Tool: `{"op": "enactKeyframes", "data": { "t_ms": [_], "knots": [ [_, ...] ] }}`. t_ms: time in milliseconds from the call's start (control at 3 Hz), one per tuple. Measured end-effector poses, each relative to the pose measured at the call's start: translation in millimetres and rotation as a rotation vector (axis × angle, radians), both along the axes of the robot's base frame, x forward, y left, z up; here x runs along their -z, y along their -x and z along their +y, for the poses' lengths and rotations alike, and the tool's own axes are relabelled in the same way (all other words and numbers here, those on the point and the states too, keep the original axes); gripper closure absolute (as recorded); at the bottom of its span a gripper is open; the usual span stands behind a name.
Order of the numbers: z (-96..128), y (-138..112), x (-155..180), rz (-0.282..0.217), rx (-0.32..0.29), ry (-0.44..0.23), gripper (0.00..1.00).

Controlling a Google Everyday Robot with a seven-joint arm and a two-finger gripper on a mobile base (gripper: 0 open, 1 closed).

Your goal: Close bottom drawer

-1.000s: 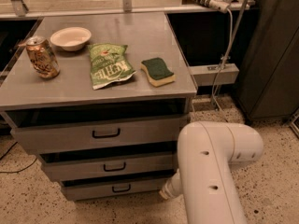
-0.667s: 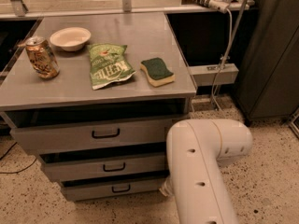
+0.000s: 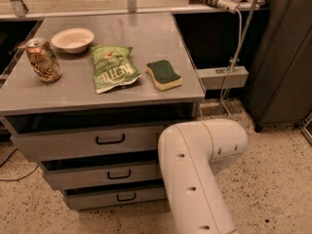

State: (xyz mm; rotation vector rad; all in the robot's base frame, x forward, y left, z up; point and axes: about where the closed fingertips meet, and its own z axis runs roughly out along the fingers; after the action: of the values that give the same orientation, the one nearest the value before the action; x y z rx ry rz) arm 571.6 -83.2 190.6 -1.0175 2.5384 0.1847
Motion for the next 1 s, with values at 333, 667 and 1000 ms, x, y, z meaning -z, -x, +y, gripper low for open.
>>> {"op": "enactKeyframes", "data": {
  "t_ms": [333,667,1000],
  "knots": [
    [0.0,0.0,0.0,0.0,0.0,0.0,0.81],
    [0.0,0.0,0.0,0.0,0.0,0.0,0.58],
    [0.0,0.0,0.0,0.0,0.0,0.0,0.34]
  ]
}}
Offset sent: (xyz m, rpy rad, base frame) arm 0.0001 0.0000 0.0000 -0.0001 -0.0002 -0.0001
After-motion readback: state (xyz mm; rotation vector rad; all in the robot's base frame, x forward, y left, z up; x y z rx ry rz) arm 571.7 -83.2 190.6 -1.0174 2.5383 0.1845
